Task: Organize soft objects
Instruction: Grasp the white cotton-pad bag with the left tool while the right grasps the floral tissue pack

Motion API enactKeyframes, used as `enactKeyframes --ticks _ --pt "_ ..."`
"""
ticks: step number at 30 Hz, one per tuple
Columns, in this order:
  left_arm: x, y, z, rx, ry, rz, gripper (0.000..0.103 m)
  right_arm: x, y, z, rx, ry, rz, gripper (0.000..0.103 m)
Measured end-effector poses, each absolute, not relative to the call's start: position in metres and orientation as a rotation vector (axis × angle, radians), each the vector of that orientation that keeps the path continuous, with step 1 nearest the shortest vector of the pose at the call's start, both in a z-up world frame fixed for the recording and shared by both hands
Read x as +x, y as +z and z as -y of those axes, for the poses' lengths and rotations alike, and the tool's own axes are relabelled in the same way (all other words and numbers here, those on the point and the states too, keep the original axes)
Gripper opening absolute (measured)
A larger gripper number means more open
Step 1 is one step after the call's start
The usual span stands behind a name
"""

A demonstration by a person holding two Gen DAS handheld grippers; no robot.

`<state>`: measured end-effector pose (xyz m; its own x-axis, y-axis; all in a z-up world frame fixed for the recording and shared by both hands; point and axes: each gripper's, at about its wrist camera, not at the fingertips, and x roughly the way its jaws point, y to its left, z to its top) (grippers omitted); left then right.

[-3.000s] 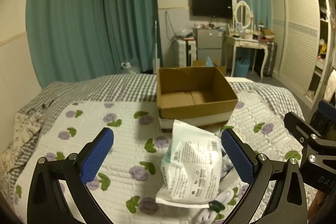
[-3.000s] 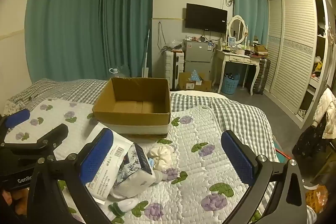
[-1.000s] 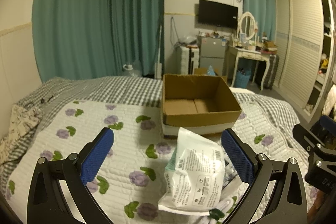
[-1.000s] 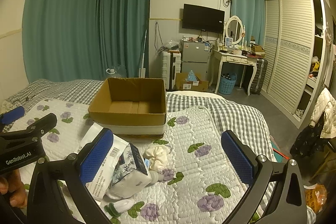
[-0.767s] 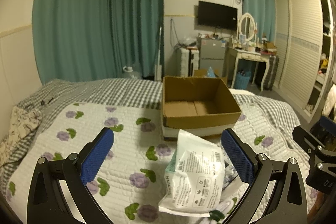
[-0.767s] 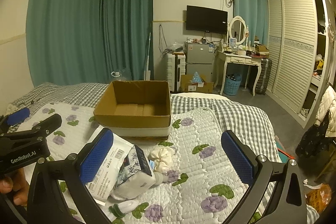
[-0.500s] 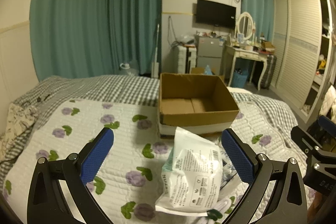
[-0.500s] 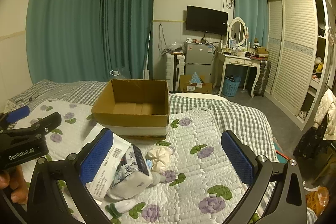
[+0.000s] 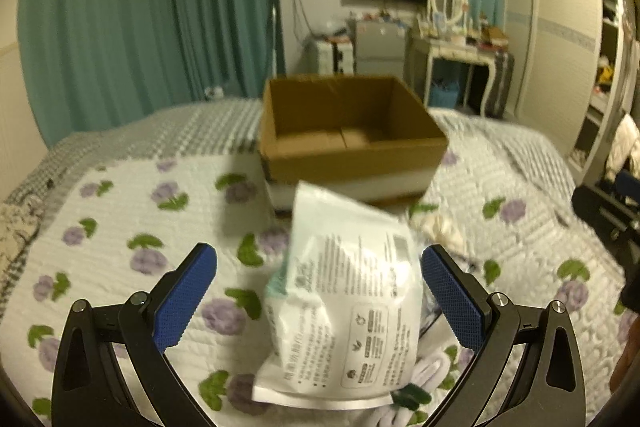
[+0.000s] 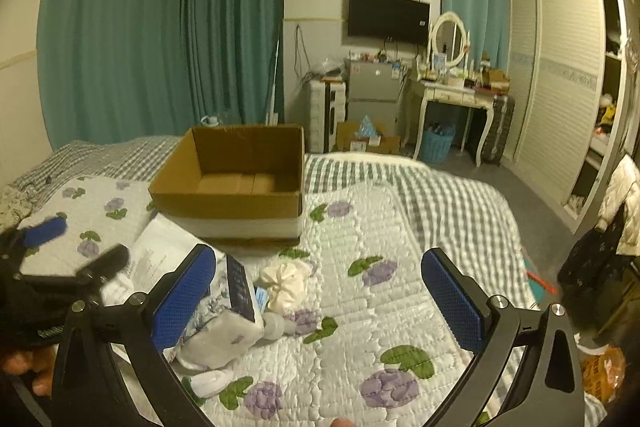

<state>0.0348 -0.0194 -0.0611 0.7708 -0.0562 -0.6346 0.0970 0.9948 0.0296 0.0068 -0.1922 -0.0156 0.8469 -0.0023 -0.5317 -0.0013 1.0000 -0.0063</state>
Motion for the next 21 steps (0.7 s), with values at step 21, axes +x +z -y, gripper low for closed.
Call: enactKeyframes --ticks 21 --pt "0.06 -0.144 0.003 0.033 -0.079 -0.917 0.095 0.061 -0.084 0.175 0.012 0.158 -0.83 0.103"
